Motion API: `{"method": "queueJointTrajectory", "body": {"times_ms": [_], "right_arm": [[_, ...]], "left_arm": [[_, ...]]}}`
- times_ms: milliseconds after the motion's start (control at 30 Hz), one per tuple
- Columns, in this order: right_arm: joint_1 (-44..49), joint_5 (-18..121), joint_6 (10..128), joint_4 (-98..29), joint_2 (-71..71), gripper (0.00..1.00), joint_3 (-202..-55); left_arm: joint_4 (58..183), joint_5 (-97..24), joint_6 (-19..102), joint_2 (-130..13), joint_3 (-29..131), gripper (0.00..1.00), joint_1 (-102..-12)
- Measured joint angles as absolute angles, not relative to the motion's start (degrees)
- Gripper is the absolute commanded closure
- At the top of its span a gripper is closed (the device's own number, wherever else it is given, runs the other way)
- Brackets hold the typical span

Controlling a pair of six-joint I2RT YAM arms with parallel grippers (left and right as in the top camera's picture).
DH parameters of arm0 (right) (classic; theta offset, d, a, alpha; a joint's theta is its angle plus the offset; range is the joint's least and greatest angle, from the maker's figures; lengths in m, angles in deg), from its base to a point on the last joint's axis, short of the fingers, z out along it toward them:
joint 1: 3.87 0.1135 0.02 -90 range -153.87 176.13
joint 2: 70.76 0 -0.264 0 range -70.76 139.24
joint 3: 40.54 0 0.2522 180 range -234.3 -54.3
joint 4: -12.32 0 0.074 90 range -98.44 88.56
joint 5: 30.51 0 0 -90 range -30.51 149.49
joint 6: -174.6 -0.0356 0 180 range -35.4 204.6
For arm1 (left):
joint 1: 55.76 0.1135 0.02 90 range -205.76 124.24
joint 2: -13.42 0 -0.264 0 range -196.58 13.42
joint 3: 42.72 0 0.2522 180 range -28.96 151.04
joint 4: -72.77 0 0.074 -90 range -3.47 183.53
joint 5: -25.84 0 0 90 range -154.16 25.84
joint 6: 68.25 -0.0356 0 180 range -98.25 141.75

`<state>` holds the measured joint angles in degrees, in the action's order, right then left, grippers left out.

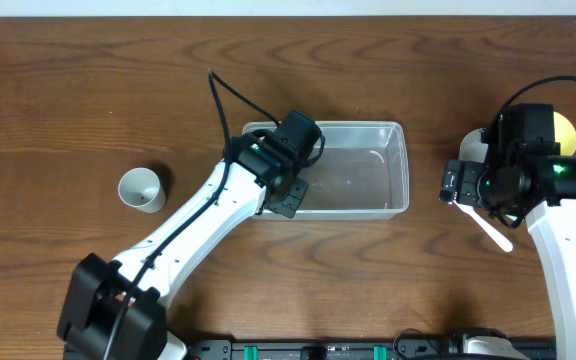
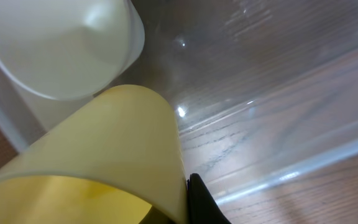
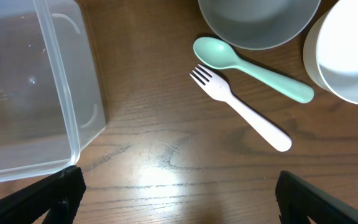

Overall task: Pack container
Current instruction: 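Place the yellow cup in the box in front of the white cup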

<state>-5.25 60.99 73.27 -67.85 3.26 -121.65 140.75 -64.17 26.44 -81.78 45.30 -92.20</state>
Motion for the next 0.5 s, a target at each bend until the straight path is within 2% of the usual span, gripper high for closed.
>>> {"method": "queueJointTrajectory", "body": {"times_ms": [333,367,400,467,500], "right_arm": [[-5.3,61.0,73.3,-68.0,3.3,0.01,-121.6],[-5.3,61.0,73.3,-68.0,3.3,0.01,-121.6],[-5.3,61.0,73.3,-68.0,3.3,0.01,-121.6],[-5.3,61.0,73.3,-68.1,3.3,0.01,-121.6],[-5.3,61.0,73.3,-68.1,3.3,0.01,-121.6]], "left_arm": [[140.6,-64.2,26.2,-89.5,44.8,0.92,-92.2],[140.6,-64.2,26.2,-89.5,44.8,0.73,-92.2],[140.6,-64.2,26.2,-89.5,44.8,0.62,-92.2],[140.7,-64.3,26.2,-89.5,44.8,0.58,-92.2],[141.0,-64.3,26.2,-89.5,44.8,0.52,-92.2]]}}
